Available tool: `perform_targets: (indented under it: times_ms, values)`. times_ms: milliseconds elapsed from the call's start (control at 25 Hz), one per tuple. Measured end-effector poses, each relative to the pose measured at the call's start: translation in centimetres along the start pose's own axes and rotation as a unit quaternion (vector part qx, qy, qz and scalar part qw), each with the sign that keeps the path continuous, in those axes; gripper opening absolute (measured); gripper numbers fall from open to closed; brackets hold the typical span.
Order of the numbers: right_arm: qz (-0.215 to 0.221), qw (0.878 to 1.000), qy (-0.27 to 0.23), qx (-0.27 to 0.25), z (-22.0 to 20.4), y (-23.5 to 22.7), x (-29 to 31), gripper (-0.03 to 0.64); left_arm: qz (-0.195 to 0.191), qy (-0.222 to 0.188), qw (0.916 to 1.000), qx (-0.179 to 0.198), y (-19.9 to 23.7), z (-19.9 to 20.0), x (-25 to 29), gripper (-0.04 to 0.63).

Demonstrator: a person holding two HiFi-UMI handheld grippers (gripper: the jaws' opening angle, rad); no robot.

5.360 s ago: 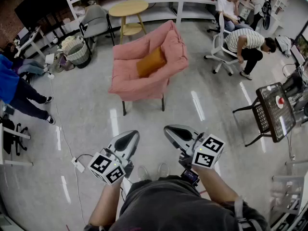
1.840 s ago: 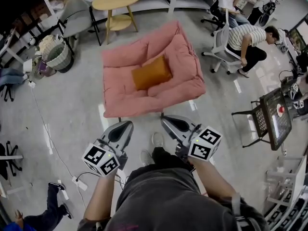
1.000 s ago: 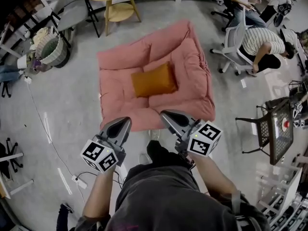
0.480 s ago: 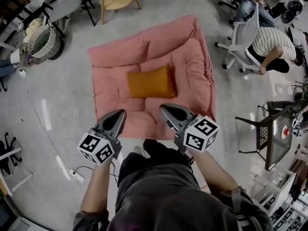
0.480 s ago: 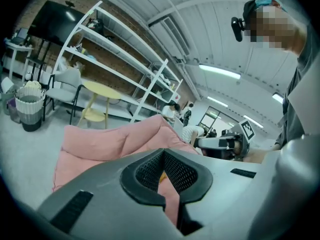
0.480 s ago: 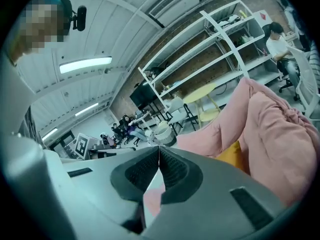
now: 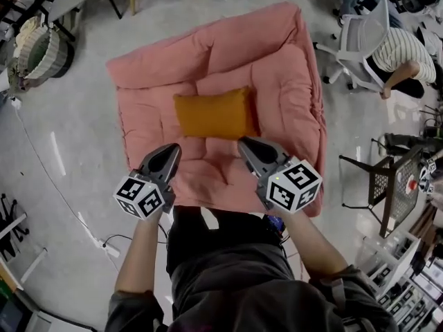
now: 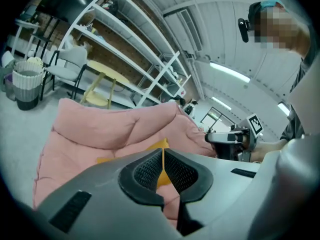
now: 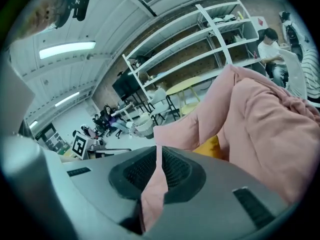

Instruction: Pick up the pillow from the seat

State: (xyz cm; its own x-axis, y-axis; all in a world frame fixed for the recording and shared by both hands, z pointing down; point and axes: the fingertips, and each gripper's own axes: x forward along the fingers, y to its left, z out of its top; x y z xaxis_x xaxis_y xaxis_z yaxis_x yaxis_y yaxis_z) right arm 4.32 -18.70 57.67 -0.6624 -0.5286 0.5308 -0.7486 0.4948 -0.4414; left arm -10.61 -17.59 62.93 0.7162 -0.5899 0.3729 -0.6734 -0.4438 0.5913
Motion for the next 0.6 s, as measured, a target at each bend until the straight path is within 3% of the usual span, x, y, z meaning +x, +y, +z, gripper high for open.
perform_targets:
  times_ms: [120, 280, 320, 400, 600]
  values:
    - [-0.027, 0.999, 0.018, -0.002, -0.9, -2.2, 1.4, 0.017, -0.006, 0.008, 0.9999, -0.010, 4.0, -1.5, 2.4, 0.025]
    - [-0.061, 0.998, 0.036, 0.004, -2.4, -4.9, 2.3, 0.020, -0.015, 0.028, 0.9990, -0.030, 8.2, -3.7, 5.5, 0.103]
    - [-0.068, 0.997, 0.040, 0.007, -2.7, -5.4, 2.4, 0.031, -0.019, 0.035, 0.9986, -0.034, 9.1, -4.3, 6.2, 0.112]
    - [-0.083, 0.995, 0.048, 0.013, -3.3, -6.3, 2.8, 0.122, -0.029, 0.053, 0.9974, -0.039, 10.8, -5.6, 7.5, 0.137]
    - [-0.123, 0.989, 0.075, 0.013, -5.1, -8.8, 3.8, 0.182, -0.062, 0.096, 0.9916, -0.060, 14.7, -9.0, 10.8, 0.235]
